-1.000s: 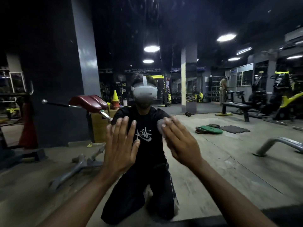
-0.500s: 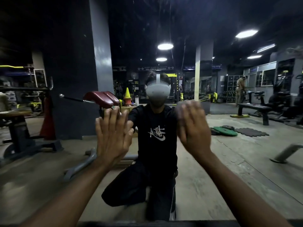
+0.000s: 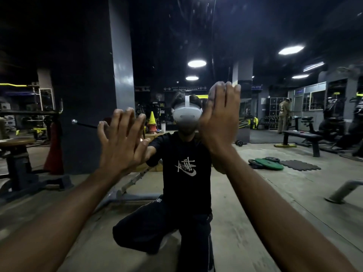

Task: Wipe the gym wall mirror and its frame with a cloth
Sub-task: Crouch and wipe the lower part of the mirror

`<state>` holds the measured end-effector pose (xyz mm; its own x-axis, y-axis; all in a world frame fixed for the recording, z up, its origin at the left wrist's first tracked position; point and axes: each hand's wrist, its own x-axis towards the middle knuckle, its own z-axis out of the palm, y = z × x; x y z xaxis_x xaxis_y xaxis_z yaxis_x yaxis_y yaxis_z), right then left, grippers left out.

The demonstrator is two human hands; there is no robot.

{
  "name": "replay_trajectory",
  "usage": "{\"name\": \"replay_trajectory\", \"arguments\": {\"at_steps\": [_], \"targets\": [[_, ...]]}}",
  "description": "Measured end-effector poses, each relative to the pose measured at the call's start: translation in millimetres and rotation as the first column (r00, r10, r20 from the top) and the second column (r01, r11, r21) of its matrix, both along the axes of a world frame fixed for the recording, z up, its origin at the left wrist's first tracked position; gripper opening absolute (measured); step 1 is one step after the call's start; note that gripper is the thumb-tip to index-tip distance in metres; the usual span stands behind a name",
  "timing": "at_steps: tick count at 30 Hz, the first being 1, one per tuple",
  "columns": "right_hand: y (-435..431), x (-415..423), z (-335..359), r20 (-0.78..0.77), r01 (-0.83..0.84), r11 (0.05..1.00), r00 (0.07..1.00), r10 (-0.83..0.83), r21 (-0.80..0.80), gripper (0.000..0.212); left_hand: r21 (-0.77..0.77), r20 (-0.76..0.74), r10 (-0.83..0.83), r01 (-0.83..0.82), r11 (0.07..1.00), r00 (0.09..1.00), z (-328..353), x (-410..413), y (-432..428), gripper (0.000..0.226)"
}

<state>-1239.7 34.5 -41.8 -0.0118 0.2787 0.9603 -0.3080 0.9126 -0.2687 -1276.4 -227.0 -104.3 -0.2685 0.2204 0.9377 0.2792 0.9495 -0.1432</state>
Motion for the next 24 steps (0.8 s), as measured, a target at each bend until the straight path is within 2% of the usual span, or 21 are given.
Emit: {"name": "replay_trajectory", "arguments": {"at_steps": [1, 3, 6, 8, 9, 10, 11, 13, 14, 15, 16, 18, 21, 22, 23, 24], "targets": [[-17, -2, 6, 0.001, 0.003, 1.000, 1.000, -0.003, -0.022, 0.055, -0.009, -0.009, -0.010, 0.010, 1.000, 1.000, -2, -2, -1, 0.070], [-52, -7, 2, 0.004, -0.022, 0.987, 1.000, 0.022, 0.158, 0.057, -0.014, -0.014, -0.034, 0.034, 0.999, 0.999, -4, -6, -3, 0.069], [-66, -11, -27, 0.063, -0.048, 0.821, 0.998, 0.015, 0.569, 0.057, -0.038, 0.000, -0.076, 0.076, 0.996, 0.997, -1, -5, -5, 0.069], [-40, -8, -42, 0.073, -0.031, 0.715, 0.997, -0.028, 0.699, 0.056, -0.054, 0.004, -0.112, 0.112, 0.992, 0.994, -7, -4, -10, 0.070], [-22, -6, -50, 0.072, -0.012, 0.703, 0.996, -0.057, 0.712, 0.056, -0.057, -0.009, -0.121, 0.120, 0.991, 0.993, -14, -4, -14, 0.071], [-10, -1, -61, 0.080, 0.006, 0.743, 0.994, -0.080, 0.670, 0.058, -0.052, -0.020, -0.113, 0.112, 0.992, 0.993, -24, -3, -23, 0.072], [1, 3, -71, 0.087, 0.009, 0.832, 0.994, -0.068, 0.554, 0.059, -0.045, -0.034, -0.097, 0.096, 0.994, 0.995, -36, -4, -31, 0.073], [-5, 7, -88, 0.060, 0.010, 0.988, 0.998, -0.019, 0.153, 0.053, -0.058, -0.040, -0.052, 0.050, 0.997, 0.998, -63, -6, -50, 0.072], [-23, 6, -95, 0.036, 0.010, 0.999, 0.999, -0.008, -0.042, 0.053, -0.084, -0.039, -0.027, 0.024, 0.996, 0.999, -73, -8, -58, 0.072], [-50, 3, -105, 0.024, 0.013, 0.990, 1.000, -0.010, -0.142, 0.054, -0.110, -0.027, -0.020, 0.016, 0.994, 0.999, -82, -9, -69, 0.072], [-68, 1, -113, 0.009, 0.017, 0.992, 1.000, -0.016, -0.123, 0.055, -0.134, -0.028, -0.024, 0.020, 0.991, 0.999, -85, -9, -69, 0.071], [-101, -5, -135, 0.048, -0.002, 0.989, 0.999, -0.005, 0.146, 0.058, -0.154, -0.018, -0.035, 0.032, 0.988, 0.999, -84, -10, -71, 0.072], [-87, -5, -145, 0.128, -0.053, 0.820, 0.992, -0.024, 0.571, 0.058, -0.139, -0.007, -0.054, 0.053, 0.989, 0.998, -83, -8, -70, 0.072], [-73, -3, -142, 0.122, -0.041, 0.770, 0.991, -0.048, 0.637, 0.056, -0.136, -0.002, -0.062, 0.061, 0.989, 0.998, -85, -7, -70, 0.072], [-61, -1, -140, 0.104, -0.006, 0.768, 0.991, -0.079, 0.641, 0.054, -0.130, 0.004, -0.076, 0.075, 0.989, 0.997, -88, -6, -71, 0.073], [-49, 2, -140, 0.076, 0.043, 0.824, 0.992, -0.104, 0.565, 0.054, -0.133, 0.006, -0.085, 0.085, 0.987, 0.996, -89, -6, -74, 0.073]]}}
